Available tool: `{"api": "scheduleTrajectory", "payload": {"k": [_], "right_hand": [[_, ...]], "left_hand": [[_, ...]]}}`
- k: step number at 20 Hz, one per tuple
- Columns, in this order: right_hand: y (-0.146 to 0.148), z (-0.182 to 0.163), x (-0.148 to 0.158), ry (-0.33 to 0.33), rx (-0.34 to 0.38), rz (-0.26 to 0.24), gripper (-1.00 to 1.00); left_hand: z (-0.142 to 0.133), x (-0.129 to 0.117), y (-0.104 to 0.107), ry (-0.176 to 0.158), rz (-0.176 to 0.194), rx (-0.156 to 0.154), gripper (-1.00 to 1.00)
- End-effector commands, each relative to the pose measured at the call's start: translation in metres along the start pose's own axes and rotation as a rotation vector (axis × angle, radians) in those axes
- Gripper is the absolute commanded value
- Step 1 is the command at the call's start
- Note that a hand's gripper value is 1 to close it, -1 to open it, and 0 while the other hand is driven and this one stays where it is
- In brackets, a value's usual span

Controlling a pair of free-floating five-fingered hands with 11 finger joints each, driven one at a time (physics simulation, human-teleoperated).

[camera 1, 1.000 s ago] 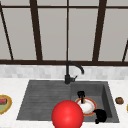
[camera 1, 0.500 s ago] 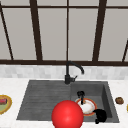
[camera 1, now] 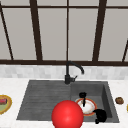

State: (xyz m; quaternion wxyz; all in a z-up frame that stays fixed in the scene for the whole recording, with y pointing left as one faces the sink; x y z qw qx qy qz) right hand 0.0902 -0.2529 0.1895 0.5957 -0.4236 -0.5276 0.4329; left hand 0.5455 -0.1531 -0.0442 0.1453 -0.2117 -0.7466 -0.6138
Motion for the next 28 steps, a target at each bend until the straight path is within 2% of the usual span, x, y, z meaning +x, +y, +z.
{"api": "scheduleTrajectory", "payload": {"k": [1,3,5,6,10,12,17,18,19,20,21,22,23,25,26,28], "right_hand": [[0.0,0.0,0.0,0.0,0.0,0.0,0.0],[0.0,0.0,0.0,0.0,0.0,0.0,0.0],[0.0,0.0,0.0,0.0,0.0,0.0,0.0],[0.0,0.0,0.0,0.0,0.0,0.0,0.0],[0.0,0.0,0.0,0.0,0.0,0.0,0.0],[0.0,0.0,0.0,0.0,0.0,0.0,0.0],[0.0,0.0,0.0,0.0,0.0,0.0,0.0],[0.0,0.0,0.0,0.0,0.0,0.0,0.0],[0.0,0.0,0.0,0.0,0.0,0.0,0.0],[0.0,0.0,0.0,0.0,0.0,0.0,0.0],[0.0,0.0,0.0,0.0,0.0,0.0,0.0],[0.0,0.0,0.0,0.0,0.0,0.0,0.0],[0.0,0.0,0.0,0.0,0.0,0.0,0.0],[0.0,0.0,0.0,0.0,0.0,0.0,0.0],[0.0,0.0,0.0,0.0,0.0,0.0,0.0],[0.0,0.0,0.0,0.0,0.0,0.0,0.0]], "left_hand": [[0.005,0.018,-0.015,0.006,0.005,0.017,-1.0],[0.007,0.005,-0.012,0.006,0.062,0.014,-1.0],[0.009,-0.011,-0.008,0.023,0.073,0.017,-1.0],[0.01,-0.015,-0.011,0.02,0.067,0.014,-1.0],[0.018,-0.027,-0.04,-0.018,-0.021,0.014,-1.0],[0.019,-0.03,-0.051,-0.026,-0.048,0.012,-1.0],[0.021,-0.033,-0.038,-0.017,0.02,0.021,-1.0],[0.022,-0.033,-0.037,-0.019,0.024,0.024,-1.0],[0.024,-0.033,-0.036,-0.022,0.028,0.028,1.0],[0.03,-0.03,-0.031,-0.042,0.076,0.013,1.0],[0.031,-0.027,-0.028,-0.055,0.101,0.019,1.0],[0.029,-0.028,-0.022,-0.048,0.072,0.034,1.0],[0.029,-0.029,-0.019,-0.047,0.059,0.047,1.0],[0.033,-0.03,-0.017,-0.076,0.059,0.022,1.0],[0.036,-0.03,-0.017,-0.07,0.044,0.04,1.0],[0.039,-0.031,-0.016,-0.067,0.036,0.053,1.0]]}}
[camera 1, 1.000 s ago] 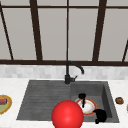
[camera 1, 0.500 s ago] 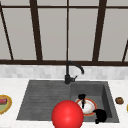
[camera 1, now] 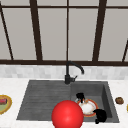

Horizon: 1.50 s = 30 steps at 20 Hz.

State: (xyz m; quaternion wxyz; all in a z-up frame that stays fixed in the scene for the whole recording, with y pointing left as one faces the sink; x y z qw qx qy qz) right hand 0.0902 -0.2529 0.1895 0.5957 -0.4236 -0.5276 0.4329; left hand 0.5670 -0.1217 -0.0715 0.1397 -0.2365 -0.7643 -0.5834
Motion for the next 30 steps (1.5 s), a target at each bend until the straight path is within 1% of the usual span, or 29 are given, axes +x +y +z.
{"api": "scheduleTrajectory", "payload": {"k": [1,4,5,6,7,8,9,12,14,15,16,17,19,21,24,26,28,29,30], "right_hand": [[0.0,0.0,0.0,0.0,0.0,0.0,0.0],[0.0,0.0,0.0,0.0,0.0,0.0,0.0],[0.0,0.0,0.0,0.0,0.0,0.0,0.0],[0.0,0.0,0.0,0.0,0.0,0.0,0.0],[0.0,0.0,0.0,0.0,0.0,0.0,0.0],[0.0,0.0,0.0,0.0,0.0,0.0,0.0],[0.0,0.0,0.0,0.0,0.0,0.0,0.0],[0.0,0.0,0.0,0.0,0.0,0.0,0.0],[0.0,0.0,0.0,0.0,0.0,0.0,0.0],[0.0,0.0,0.0,0.0,0.0,0.0,0.0],[0.0,0.0,0.0,0.0,0.0,0.0,0.0],[0.0,0.0,0.0,0.0,0.0,0.0,0.0],[0.0,0.0,0.0,0.0,0.0,0.0,0.0],[0.0,0.0,0.0,0.0,0.0,0.0,0.0],[0.0,0.0,0.0,0.0,0.0,0.0,0.0],[0.0,0.0,0.0,0.0,0.0,0.0,0.0],[0.0,0.0,0.0,0.0,0.0,0.0,0.0],[0.0,0.0,0.0,0.0,0.0,0.0,0.0],[0.0,0.0,0.0,0.0,0.0,0.0,0.0]], "left_hand": [[0.002,-0.003,-0.007,-0.008,0.002,0.0,1.0],[0.002,-0.004,-0.006,-0.005,-0.004,0.005,1.0],[-0.004,-0.003,-0.002,-0.008,-0.023,0.001,1.0],[-0.013,-0.004,-0.001,0.01,-0.024,-0.009,-1.0],[-0.024,0.001,0.009,0.088,-0.002,0.06,-1.0],[-0.029,0.005,0.013,0.104,-0.016,0.056,-1.0],[-0.032,0.009,0.013,0.108,-0.016,0.055,-1.0],[-0.047,0.022,0.011,0.101,-0.001,0.043,-1.0],[-0.058,0.029,0.004,0.097,-0.003,0.029,-1.0],[-0.062,0.029,-0.003,0.094,-0.008,0.029,-1.0],[-0.063,0.028,-0.007,0.097,-0.022,0.038,-1.0],[-0.059,0.022,-0.01,0.097,-0.028,0.055,-1.0],[-0.052,0.013,-0.021,0.074,-0.045,0.066,-1.0],[-0.049,0.007,-0.033,0.052,-0.074,0.068,-1.0],[-0.038,-0.002,-0.047,0.035,-0.09,0.067,-1.0],[-0.035,-0.008,-0.048,0.03,-0.079,0.087,-1.0],[-0.034,-0.011,-0.043,0.028,-0.053,0.111,-1.0],[-0.033,-0.01,-0.041,0.025,-0.037,0.122,1.0],[-0.032,-0.007,-0.037,0.016,0.019,0.105,1.0]]}}
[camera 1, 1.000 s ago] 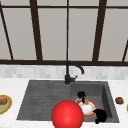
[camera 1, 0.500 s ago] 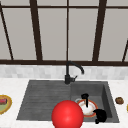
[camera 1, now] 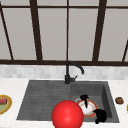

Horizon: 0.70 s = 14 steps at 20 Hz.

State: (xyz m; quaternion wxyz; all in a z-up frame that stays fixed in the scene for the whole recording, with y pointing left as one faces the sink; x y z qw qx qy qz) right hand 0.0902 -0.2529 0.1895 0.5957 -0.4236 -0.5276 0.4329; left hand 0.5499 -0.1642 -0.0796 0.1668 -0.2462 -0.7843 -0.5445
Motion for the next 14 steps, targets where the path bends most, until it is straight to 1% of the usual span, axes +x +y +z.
{"api": "scheduleTrajectory", "payload": {"k": [1,3,5,6,8,10,11,12,13,14], "right_hand": [[0.0,0.0,0.0,0.0,0.0,0.0,0.0],[0.0,0.0,0.0,0.0,0.0,0.0,0.0],[0.0,0.0,0.0,0.0,0.0,0.0,0.0],[0.0,0.0,0.0,0.0,0.0,0.0,0.0],[0.0,0.0,0.0,0.0,0.0,0.0,0.0],[0.0,0.0,0.0,0.0,0.0,0.0,0.0],[0.0,0.0,0.0,0.0,0.0,0.0,0.0],[0.0,0.0,0.0,0.0,0.0,0.0,0.0],[0.0,0.0,0.0,0.0,0.0,0.0,0.0],[0.0,0.0,0.0,0.0,0.0,0.0,0.0]], "left_hand": [[0.009,-0.008,-0.01,-0.002,-0.003,0.017,1.0],[0.007,-0.011,-0.002,-0.007,-0.015,0.036,1.0],[0.012,-0.013,0.0,-0.026,-0.012,0.027,1.0],[0.015,-0.014,0.001,-0.035,-0.007,0.033,1.0],[0.02,-0.015,0.005,-0.049,-0.008,0.068,1.0],[0.025,-0.016,0.011,-0.062,-0.011,0.092,1.0],[0.023,-0.016,0.019,-0.081,-0.003,0.094,1.0],[0.021,-0.008,0.025,-0.119,-0.009,0.081,1.0],[0.01,0.001,0.038,-0.134,-0.039,0.085,1.0],[0.01,0.005,0.044,-0.14,-0.028,0.098,1.0]]}}
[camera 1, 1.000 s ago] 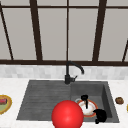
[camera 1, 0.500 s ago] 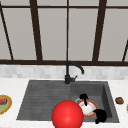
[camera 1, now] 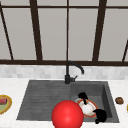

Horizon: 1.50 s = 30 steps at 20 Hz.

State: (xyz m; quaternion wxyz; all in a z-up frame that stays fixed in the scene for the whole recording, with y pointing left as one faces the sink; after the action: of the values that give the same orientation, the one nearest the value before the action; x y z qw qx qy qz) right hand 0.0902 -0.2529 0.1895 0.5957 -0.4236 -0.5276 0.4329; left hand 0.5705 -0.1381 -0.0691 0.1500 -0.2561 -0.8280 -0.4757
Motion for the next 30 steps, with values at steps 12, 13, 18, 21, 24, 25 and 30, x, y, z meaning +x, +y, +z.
{"api": "scheduleTrajectory", "payload": {"k": [12,13,18,21,24,25,30], "right_hand": [[0.0,0.0,0.0,0.0,0.0,0.0,0.0],[0.0,0.0,0.0,0.0,0.0,0.0,0.0],[0.0,0.0,0.0,0.0,0.0,0.0,0.0],[0.0,0.0,0.0,0.0,0.0,0.0,0.0],[0.0,0.0,0.0,0.0,0.0,0.0,0.0],[0.0,0.0,0.0,0.0,0.0,0.0,0.0],[0.0,0.0,0.0,0.0,0.0,0.0,0.0]], "left_hand": [[-0.001,0.015,0.024,-0.198,0.08,0.332,1.0],[-0.004,0.013,0.021,-0.21,0.088,0.348,1.0],[0.001,0.006,0.017,-0.222,0.115,0.393,-1.0],[0.007,0.001,0.01,-0.236,0.121,0.379,-1.0],[0.007,-0.001,0.012,-0.24,0.103,0.361,-1.0],[0.014,0.004,0.027,-0.243,0.108,0.385,-1.0],[0.041,0.018,0.037,-0.24,0.1,0.367,-1.0]]}}
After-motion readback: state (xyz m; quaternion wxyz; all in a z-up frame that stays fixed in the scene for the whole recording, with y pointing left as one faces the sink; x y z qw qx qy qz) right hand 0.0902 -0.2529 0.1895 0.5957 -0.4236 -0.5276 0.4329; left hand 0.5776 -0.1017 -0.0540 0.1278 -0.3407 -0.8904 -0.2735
